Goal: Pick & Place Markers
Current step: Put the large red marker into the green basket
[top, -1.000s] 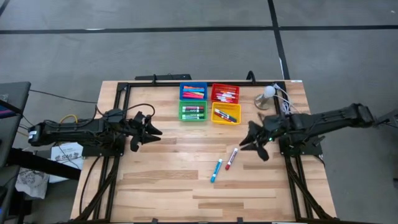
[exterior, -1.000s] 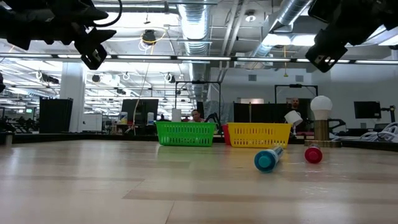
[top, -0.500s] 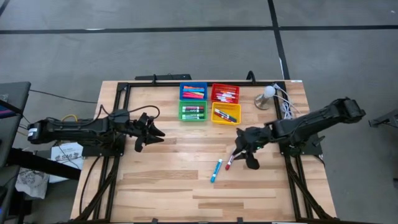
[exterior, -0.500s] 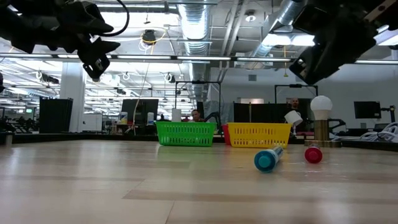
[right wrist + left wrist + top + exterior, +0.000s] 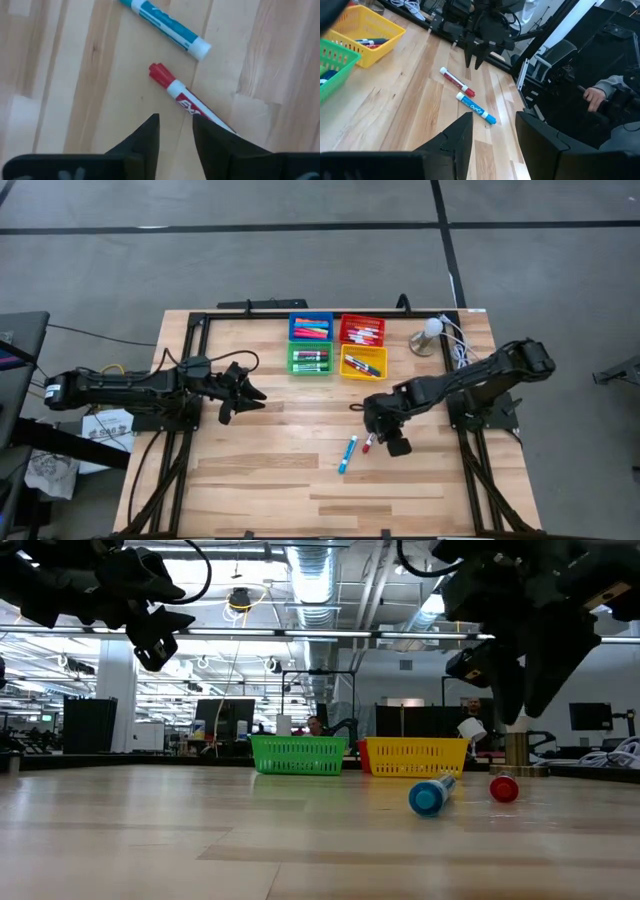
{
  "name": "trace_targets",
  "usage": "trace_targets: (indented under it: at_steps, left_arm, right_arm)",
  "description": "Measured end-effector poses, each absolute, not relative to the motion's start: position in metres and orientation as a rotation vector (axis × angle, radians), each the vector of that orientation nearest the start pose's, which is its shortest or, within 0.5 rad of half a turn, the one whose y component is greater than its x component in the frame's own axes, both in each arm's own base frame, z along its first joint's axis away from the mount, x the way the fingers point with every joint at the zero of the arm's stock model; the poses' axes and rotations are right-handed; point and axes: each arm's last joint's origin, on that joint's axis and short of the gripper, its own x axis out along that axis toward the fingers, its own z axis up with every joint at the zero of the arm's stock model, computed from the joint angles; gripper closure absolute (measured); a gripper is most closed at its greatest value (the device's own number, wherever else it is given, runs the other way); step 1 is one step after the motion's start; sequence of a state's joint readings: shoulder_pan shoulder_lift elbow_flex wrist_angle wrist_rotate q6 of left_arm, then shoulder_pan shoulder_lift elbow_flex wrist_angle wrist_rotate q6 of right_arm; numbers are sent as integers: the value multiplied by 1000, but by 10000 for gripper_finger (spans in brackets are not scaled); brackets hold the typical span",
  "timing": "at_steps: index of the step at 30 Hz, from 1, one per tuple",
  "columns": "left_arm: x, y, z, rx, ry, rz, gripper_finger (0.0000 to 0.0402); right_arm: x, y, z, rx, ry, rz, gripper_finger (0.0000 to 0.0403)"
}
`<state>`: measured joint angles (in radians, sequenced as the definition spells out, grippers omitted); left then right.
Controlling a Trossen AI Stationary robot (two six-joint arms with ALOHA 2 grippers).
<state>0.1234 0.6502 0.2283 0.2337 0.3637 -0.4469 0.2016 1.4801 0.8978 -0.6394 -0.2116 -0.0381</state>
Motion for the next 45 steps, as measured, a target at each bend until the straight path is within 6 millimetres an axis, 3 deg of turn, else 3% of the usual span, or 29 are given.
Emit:
trace_targets:
  at_steps: [9,16,29,36,45]
  left_arm:
    - [151,8,200,-488,232,-196,254]
    - [151,8,200,-488,231,-196,254]
    - [151,8,200,-484,230,-196,254]
    - [151,8,200,-478,229,-197,254]
    - [151,8,200,-439,225,-201,254]
  right_arm:
    - [281,63,192,-131,1250,439,212]
    - [286,64,171,-196,1341,473,191]
    - [292,62,139,-304,1455,446,205]
    - [294,63,134,-323,1465,447,216]
    - [294,66,132,-297,1479,404,283]
